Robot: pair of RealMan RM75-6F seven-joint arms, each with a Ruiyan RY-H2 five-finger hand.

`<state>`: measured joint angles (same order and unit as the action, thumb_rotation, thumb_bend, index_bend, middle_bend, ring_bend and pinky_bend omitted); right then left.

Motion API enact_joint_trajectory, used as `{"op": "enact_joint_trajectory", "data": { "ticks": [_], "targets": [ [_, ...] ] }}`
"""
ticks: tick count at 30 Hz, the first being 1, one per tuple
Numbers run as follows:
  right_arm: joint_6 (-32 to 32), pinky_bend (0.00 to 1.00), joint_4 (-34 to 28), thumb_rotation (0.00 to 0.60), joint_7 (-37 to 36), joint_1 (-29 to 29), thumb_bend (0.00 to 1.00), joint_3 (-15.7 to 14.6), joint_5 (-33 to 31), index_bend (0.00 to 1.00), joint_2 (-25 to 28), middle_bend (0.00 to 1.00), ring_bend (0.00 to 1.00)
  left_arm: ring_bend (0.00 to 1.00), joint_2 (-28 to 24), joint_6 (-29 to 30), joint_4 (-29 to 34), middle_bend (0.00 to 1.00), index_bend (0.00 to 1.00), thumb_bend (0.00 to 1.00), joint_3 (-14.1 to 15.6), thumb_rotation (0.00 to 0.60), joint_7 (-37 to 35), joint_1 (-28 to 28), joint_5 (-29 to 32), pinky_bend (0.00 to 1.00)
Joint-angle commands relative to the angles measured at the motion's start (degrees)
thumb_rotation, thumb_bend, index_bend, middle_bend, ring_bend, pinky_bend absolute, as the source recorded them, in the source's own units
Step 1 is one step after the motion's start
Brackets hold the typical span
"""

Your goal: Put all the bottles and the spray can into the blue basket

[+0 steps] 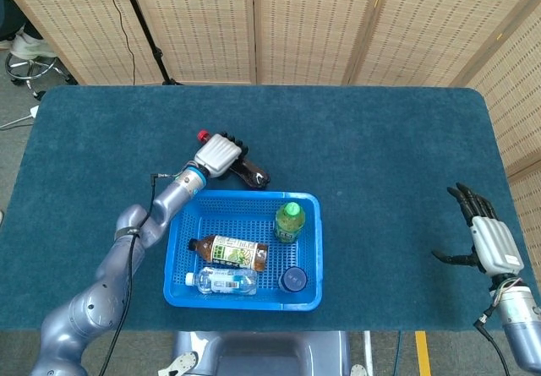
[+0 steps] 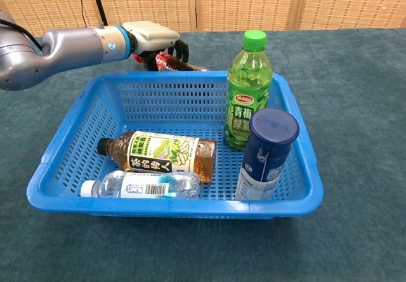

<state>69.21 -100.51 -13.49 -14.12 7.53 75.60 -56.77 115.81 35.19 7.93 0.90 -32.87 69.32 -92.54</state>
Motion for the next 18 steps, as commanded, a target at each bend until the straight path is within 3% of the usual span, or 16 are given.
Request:
{"op": "enact_joint_trajectory", "data": {
  "ticks": [1,6,10,12,14,18],
  "targets": [
    [-0.22,0.00,-0.06,0.600,-0.19,-0.05,0.00,-0.09,0.17,0.00,0.04,0.00,0.00,0.54,-2.46,2.56,1.04,0.53,0.64,0.50,-1.85,0.600,1.12,-0.14,1.94,0.65],
    [-0.35,0.00,-0.32,0.600,-0.84,-0.14,0.00,-0.24,1.10,0.00,0.36,0.00,0.00,0.55,-8.72,9.81,5.54,0.55,0.65,0.50,-4.68,0.600,0.57,-0.84,4.51,0.66],
    [-0.10,0.00,-0.51,0.600,-1.20,-0.04,0.00,-0.42,1.84,0.00,0.49,0.00,0.00,0.55,-14.97,17.68,13.32,0.55,0.66,0.50,-5.73,0.600,-0.05,-2.24,4.75,0.66],
    [-0.01,0.00,-0.60,0.600,-1.30,-0.02,0.00,-0.47,2.12,0.00,0.56,0.00,0.00,0.55,-18.74,23.29,18.90,0.55,0.66,0.49,-5.33,0.600,-0.01,-3.57,3.55,0.66],
    [-0.03,0.00,-0.61,0.600,-1.41,-0.03,0.00,-0.53,2.27,0.00,0.60,0.00,0.00,0.55,-24.61,30.88,29.06,0.55,0.66,0.49,-4.17,0.600,1.19,-6.01,1.10,0.66],
    [-0.17,0.00,-0.42,0.600,-1.30,-0.10,0.00,-0.50,2.08,0.00,0.57,0.00,0.00,0.55,-33.02,36.43,45.77,0.55,0.66,0.49,-2.34,0.600,6.91,-9.35,-1.61,0.66]
  ]
}}
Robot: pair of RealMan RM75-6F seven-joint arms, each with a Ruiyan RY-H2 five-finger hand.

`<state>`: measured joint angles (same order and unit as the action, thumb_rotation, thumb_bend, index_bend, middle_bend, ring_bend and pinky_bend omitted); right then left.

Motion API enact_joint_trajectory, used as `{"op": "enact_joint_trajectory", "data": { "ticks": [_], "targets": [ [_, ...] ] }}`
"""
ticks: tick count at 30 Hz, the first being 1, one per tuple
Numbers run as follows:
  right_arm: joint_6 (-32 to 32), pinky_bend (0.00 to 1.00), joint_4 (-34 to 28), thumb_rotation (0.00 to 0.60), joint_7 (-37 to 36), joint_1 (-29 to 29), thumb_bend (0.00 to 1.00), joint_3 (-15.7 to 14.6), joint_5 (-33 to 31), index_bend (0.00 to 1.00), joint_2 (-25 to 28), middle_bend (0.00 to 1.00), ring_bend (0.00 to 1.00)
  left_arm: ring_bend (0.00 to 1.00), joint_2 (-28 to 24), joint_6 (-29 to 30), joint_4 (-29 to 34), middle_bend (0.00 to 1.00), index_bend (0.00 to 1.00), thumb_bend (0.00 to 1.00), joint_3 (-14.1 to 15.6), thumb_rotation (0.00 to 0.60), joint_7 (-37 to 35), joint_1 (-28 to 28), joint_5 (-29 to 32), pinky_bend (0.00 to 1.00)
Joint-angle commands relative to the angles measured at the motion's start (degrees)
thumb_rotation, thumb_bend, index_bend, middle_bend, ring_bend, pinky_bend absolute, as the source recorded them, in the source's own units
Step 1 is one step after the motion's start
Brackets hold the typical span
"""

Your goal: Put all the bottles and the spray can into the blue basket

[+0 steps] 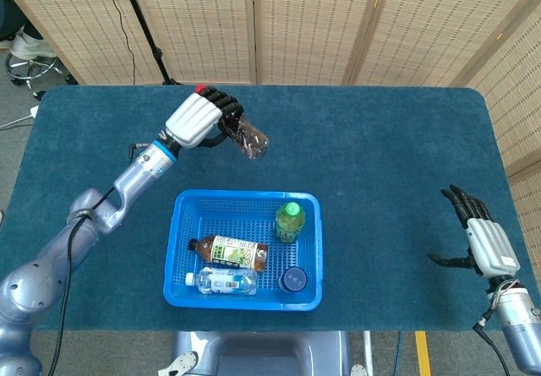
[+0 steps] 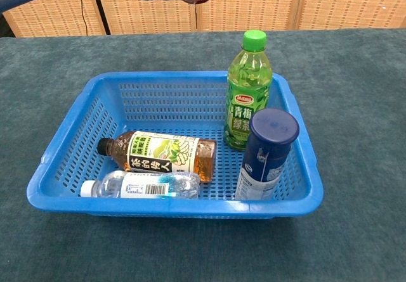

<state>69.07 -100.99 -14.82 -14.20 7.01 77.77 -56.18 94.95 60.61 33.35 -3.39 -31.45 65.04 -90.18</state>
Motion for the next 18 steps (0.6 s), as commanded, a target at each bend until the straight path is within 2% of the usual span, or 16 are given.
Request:
{"op": "enact_joint_trajectory", "data": {
  "ticks": [1,4,8,12,18],
  "targets": [
    [-0.04,0.00,0.12,0.600,0.10,-0.03,0.00,0.04,-0.17,0.00,-0.04,0.00,0.00,0.55,-13.75,12.33,23.93,0.55,0.66,0.49,2.52,0.600,6.66,-5.95,-4.80,0.66],
    [0.00,0.00,0.27,0.600,0.35,-0.04,0.00,0.10,-0.39,0.00,-0.12,0.00,0.00,0.55,-16.65,15.40,30.95,0.55,0.66,0.48,4.07,0.600,9.96,-8.09,-7.29,0.66],
    [0.43,0.00,0.39,0.600,0.78,0.04,0.00,0.24,-0.56,0.00,-0.35,0.00,0.00,0.55,-18.30,20.03,35.48,0.55,0.66,0.48,7.17,0.600,11.84,-10.69,-12.84,0.66],
    [0.59,0.00,0.26,0.600,1.09,0.10,0.00,0.25,-0.65,0.00,-0.40,0.00,0.00,0.55,-18.21,21.47,36.02,0.55,0.66,0.48,9.64,0.600,13.17,-11.93,-17.03,0.66],
    [0.76,0.00,0.09,0.600,1.22,0.24,0.00,0.29,-0.86,0.00,-0.30,0.00,0.00,0.55,-16.23,19.77,34.91,0.55,0.66,0.48,12.85,0.600,15.15,-12.87,-21.29,0.66]
  ]
}}
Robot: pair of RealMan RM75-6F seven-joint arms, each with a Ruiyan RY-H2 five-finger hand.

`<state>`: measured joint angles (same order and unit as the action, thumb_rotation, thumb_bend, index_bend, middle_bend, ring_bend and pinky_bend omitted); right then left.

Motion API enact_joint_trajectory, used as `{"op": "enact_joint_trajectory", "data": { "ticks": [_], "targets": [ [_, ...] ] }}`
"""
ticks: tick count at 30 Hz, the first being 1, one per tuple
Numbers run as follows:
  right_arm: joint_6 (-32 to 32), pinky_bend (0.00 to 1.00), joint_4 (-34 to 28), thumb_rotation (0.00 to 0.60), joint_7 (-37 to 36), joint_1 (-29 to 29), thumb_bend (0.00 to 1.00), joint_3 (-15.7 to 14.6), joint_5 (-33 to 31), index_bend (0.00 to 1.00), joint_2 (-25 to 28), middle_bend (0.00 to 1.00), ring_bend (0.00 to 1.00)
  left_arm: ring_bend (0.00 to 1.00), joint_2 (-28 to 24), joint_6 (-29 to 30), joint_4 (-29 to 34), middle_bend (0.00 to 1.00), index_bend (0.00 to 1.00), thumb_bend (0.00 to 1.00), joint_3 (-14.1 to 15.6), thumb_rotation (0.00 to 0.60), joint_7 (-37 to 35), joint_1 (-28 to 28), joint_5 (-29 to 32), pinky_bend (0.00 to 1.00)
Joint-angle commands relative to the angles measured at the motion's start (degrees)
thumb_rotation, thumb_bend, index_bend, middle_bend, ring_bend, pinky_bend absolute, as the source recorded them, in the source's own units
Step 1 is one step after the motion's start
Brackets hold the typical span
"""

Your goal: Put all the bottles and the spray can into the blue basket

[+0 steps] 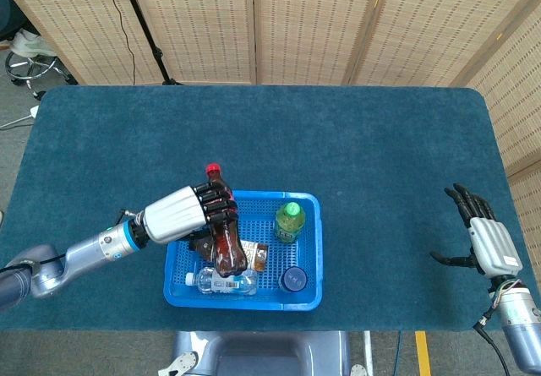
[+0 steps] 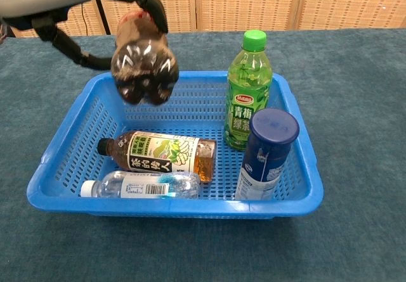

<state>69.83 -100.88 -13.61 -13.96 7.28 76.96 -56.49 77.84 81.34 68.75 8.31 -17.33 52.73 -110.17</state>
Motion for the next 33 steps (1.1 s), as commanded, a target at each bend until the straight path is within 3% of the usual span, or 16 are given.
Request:
{"op": "enact_joint_trajectory", "data": {
  "ticks": [1,4,6,8,10,13,15,29,33],
  "targets": [
    [-0.02,0.00,-0.03,0.600,0.01,0.00,0.00,0.03,-0.07,0.00,0.02,0.00,0.00,0.54,1.17,-1.38,-0.62,0.55,0.66,0.48,1.34,0.600,1.19,-0.59,-1.44,0.66],
    [-0.14,0.00,0.00,0.600,0.00,-0.05,0.00,0.03,-0.11,0.00,0.01,0.00,0.00,0.49,2.19,-2.74,-1.18,0.51,0.61,0.46,1.40,0.600,2.15,-0.61,-1.50,0.64],
    [-0.22,0.00,0.03,0.600,0.01,-0.04,0.00,0.00,-0.17,0.00,0.07,0.00,0.00,0.34,2.69,-5.93,-1.35,0.35,0.46,0.41,1.82,0.600,3.17,-0.31,-0.96,0.54],
    [-0.22,0.00,0.03,0.600,-0.01,-0.03,0.00,0.04,-0.24,0.00,0.10,0.00,0.00,0.09,1.97,-9.03,0.57,0.09,0.15,0.31,2.16,0.600,2.51,0.41,-0.12,0.31],
    [-0.26,0.00,0.06,0.600,0.05,-0.05,0.00,0.06,-0.29,0.00,0.11,0.00,0.00,0.00,1.01,-10.79,2.85,0.00,0.01,0.21,2.42,0.600,0.62,0.92,0.58,0.14],
    [-0.51,0.00,0.06,0.600,0.09,-0.16,0.00,-0.04,-0.15,0.00,0.12,0.00,0.00,0.00,-0.89,-11.40,6.84,0.00,0.00,0.08,2.14,0.600,-2.05,1.07,1.72,0.01],
    [-0.55,0.00,0.02,0.600,0.07,-0.16,0.00,-0.09,-0.03,0.00,0.15,0.00,0.00,0.00,-1.73,-10.47,8.59,0.00,0.00,0.05,1.65,0.600,-3.19,0.67,2.25,0.00],
    [0.27,0.00,-0.60,0.600,-0.78,0.25,0.00,-0.38,1.38,0.00,0.79,0.00,0.00,0.00,-11.36,-3.46,19.16,0.00,0.00,0.04,-1.89,0.600,-2.98,-5.77,8.84,0.00],
    [1.76,0.00,0.10,0.600,3.10,0.28,0.00,-0.77,3.05,0.00,-0.20,0.00,0.00,0.00,-16.84,-1.50,25.70,0.00,0.00,0.04,-0.84,0.600,4.01,-13.82,18.14,0.00]
  ]
}}
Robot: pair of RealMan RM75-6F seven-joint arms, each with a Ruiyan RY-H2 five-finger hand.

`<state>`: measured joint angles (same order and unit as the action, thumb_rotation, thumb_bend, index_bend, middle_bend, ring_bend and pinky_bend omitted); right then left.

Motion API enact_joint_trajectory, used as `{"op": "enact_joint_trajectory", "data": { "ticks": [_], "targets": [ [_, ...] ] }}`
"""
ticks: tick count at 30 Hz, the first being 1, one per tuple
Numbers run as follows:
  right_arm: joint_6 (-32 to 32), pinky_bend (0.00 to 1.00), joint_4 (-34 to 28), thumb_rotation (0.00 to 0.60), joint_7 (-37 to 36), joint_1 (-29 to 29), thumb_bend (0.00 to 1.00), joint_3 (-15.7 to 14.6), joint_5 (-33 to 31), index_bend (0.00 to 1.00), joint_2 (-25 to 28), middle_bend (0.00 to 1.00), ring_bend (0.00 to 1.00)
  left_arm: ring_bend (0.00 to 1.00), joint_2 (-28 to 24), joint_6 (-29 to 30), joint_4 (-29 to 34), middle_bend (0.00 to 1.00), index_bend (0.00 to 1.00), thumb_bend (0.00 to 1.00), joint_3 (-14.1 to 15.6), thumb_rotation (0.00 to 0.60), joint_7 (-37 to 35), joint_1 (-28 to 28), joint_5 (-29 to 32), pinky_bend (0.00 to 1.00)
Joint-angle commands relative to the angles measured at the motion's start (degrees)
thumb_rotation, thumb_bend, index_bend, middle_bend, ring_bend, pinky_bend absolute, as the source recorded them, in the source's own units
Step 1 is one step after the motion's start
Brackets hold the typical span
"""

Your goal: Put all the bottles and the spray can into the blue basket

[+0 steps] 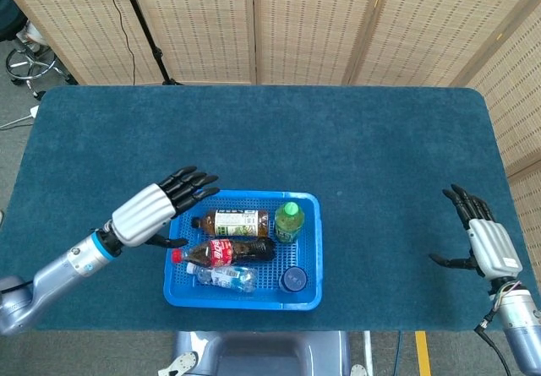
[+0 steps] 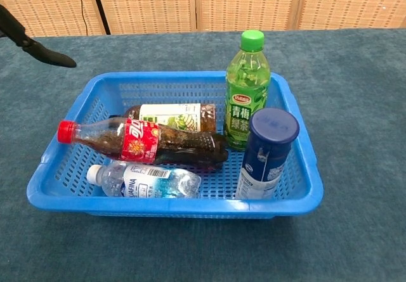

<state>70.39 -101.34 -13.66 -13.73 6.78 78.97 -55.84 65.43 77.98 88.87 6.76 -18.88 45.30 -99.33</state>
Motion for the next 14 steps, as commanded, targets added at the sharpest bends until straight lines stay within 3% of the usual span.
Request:
{"op": "enact_joint_trajectory", "data": {
  "ticks": [1,5,14],
  "targets": [
    [1.77,0.00,0.69,0.600,4.41,0.13,0.00,-0.28,1.17,0.00,-1.36,0.00,0.00,0.00,-5.14,2.36,7.30,0.00,0.00,0.04,0.84,0.600,7.38,-8.02,9.14,0.00],
    [4.13,0.00,1.37,0.600,9.83,0.37,0.00,-0.34,1.96,0.00,-3.88,0.00,0.00,0.00,-6.05,5.64,10.96,0.00,0.00,0.04,1.43,0.600,11.31,-15.69,16.63,0.00],
    [9.23,0.00,3.27,0.600,17.28,1.32,0.00,-0.20,4.12,0.00,-7.67,0.00,0.00,0.00,-3.80,10.89,10.50,0.00,0.00,0.04,0.06,0.600,12.96,-26.27,23.56,0.00]
  ]
}}
